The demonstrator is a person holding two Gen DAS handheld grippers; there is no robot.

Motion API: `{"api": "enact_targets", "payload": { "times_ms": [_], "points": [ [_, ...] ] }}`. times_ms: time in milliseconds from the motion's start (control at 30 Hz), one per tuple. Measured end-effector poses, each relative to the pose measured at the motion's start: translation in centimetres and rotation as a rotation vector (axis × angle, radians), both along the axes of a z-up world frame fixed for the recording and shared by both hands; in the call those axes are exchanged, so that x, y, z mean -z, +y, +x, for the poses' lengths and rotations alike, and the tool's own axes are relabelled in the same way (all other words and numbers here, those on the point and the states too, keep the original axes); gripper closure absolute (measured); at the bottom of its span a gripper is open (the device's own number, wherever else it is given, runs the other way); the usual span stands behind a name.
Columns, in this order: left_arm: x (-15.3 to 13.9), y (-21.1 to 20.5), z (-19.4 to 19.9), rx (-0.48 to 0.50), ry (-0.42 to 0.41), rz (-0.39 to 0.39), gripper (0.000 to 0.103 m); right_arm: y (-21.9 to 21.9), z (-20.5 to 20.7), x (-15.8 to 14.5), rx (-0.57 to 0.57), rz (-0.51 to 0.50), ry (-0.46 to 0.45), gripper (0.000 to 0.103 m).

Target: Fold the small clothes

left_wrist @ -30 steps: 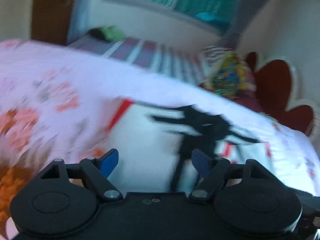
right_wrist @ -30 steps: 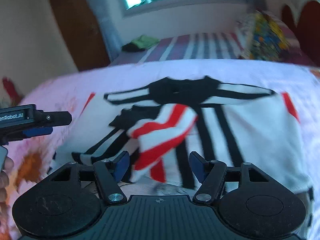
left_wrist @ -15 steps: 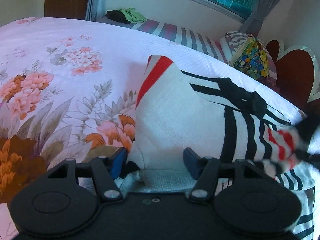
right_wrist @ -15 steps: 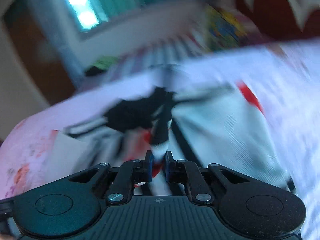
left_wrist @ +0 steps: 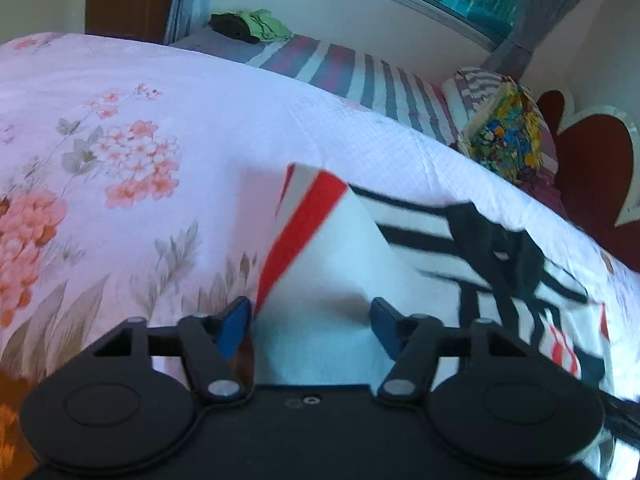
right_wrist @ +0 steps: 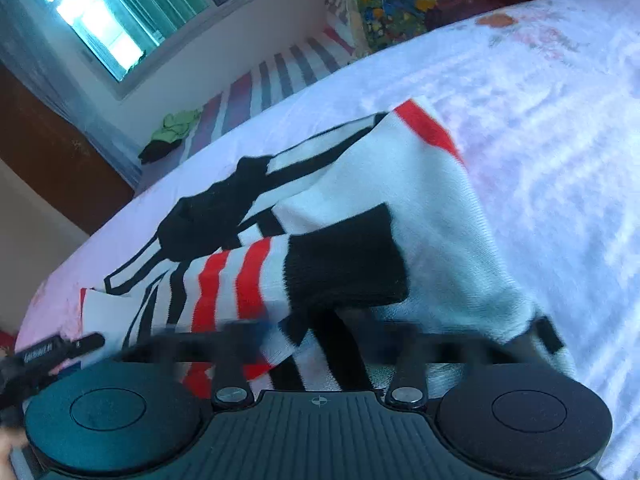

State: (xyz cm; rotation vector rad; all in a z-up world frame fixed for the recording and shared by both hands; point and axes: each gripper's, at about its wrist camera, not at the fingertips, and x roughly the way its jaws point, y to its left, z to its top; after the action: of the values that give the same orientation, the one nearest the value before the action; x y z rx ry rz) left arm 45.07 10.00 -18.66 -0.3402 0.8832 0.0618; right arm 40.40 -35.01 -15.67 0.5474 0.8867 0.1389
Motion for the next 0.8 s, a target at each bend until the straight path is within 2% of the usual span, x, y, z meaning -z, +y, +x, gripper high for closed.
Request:
{"api": "enact_targets", "payload": {
  "times_ms": [33,100,133,167,233,267,367,533,600,700,800],
  "points": [
    [0.1,0.1,0.6,-0.001,-0.003,-0.004,0.046,0.0,-0.2,-0.1,0.003,-0.008,-0.02,0.014],
    [0.4,0.2,1.6,-0.016,-0.01,-0.005,0.051,0.5,-0.2,-0.2,-0.012,-0.051,-0.039,0.015],
    [0.6,0.3,1.9,-0.027,-0.014,-0.012,0.059,0.7,0.0,-0.1,-0.008,-0.063,-0.046,0.017],
    [0.7,0.4,2.0,-0.036,-0.02,-0.018,0.068,0.7,0.2,0.0,0.003,-0.066,-0.045,0.024],
    [0.7,0.2,2.0,-0.046,-0.042,-0.009,0.075,0.7,0.7,0.3,0.021,-0.057,-0.038,0.081],
    [0.7,0.1,1.9,-0.048,-0.053,-0.006,0.08,0.7,0.9,0.4,0.013,-0.03,-0.04,0.082],
    [0.5,0.3,1.6,-0.08,-0.082,-0.022,0.089,1.7,0.9,-0.5,-0.014,-0.09,-0.09,0.082],
    [0.7,2.5,2.0,-0.199,-0.114,-0.106,0.093,2.8,1.0,-3.3,-0.028,-0.18,-0.237,0.084],
    [1.2,2.8,2.4,-0.209,-0.105,-0.102,0.093,2.8,1.7,-2.5,-0.042,-0.235,-0.197,0.084],
    [1.4,2.2,2.4,-0.184,-0.111,-0.044,0.092,2.3,2.4,0.6,-0.057,-0.263,-0.06,0.084],
    [0.5,1.8,2.1,-0.15,-0.116,-0.002,0.088,2.3,1.7,0.2,-0.051,-0.283,-0.067,0.081]
  ]
}}
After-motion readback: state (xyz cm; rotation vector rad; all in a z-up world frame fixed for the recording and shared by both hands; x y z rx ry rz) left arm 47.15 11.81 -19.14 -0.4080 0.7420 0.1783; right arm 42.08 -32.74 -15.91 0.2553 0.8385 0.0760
